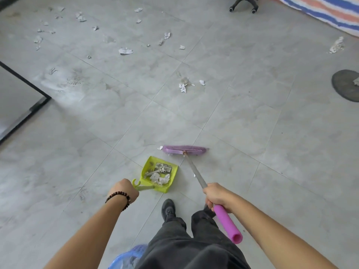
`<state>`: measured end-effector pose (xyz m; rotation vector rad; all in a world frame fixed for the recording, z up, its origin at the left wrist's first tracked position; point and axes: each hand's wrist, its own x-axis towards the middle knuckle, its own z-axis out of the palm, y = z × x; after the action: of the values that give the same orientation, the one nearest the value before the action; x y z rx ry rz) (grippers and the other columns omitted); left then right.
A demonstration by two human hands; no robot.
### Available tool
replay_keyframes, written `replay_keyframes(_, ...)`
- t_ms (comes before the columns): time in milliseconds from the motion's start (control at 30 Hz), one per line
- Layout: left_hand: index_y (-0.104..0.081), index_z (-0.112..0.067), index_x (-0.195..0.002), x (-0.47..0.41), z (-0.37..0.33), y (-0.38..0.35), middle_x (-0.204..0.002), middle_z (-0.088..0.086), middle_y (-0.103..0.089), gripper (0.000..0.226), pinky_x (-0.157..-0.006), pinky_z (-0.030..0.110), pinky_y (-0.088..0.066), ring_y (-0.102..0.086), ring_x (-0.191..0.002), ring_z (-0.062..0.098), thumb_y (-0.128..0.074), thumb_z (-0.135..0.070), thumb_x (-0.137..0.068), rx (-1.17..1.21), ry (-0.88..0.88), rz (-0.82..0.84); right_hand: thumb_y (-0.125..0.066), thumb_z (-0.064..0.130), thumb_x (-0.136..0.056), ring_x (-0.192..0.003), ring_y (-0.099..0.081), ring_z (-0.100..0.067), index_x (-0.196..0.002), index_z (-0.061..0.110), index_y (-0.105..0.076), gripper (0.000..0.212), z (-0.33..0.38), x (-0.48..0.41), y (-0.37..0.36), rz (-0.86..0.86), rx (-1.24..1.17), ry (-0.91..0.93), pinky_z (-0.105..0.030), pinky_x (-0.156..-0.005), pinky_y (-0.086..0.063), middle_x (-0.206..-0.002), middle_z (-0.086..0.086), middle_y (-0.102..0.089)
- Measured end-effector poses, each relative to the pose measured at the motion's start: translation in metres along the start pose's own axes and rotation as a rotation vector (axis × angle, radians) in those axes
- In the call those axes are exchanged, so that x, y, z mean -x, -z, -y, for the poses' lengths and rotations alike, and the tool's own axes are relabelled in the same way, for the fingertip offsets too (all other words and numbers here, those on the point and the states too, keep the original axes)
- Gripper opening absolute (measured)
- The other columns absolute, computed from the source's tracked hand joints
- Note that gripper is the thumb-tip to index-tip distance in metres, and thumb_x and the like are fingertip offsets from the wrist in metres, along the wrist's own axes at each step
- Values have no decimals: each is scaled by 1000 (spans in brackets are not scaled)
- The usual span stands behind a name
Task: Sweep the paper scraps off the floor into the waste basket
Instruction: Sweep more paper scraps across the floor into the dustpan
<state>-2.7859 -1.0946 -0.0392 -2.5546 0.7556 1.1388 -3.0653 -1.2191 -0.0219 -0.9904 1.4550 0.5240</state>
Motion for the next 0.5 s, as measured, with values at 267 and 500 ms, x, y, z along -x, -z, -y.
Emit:
replay_keyframes(267,-49,-12,-69,6,-11,4,-71,4,-58,14,-53,24,-47,-57,-59,21,-47,-9,-82,-5,-48,16,-43,28,-102,-29,-35,0,-98,17,-44,12,7,57,66,180,-389,-184,-11,-26,-28,-52,6,-37)
replay_keyframes(500,-47,-11,-69,12,36,12,-67,4,-52,15,-48,21,-41,-50,-55,21,-48,-10,-83,66,11,10,-41,19,-97,-28,-35,-5,-80,18,-44,17,51,37,9,101,-161,-18,-11,-32,-29,-42,4,-42)
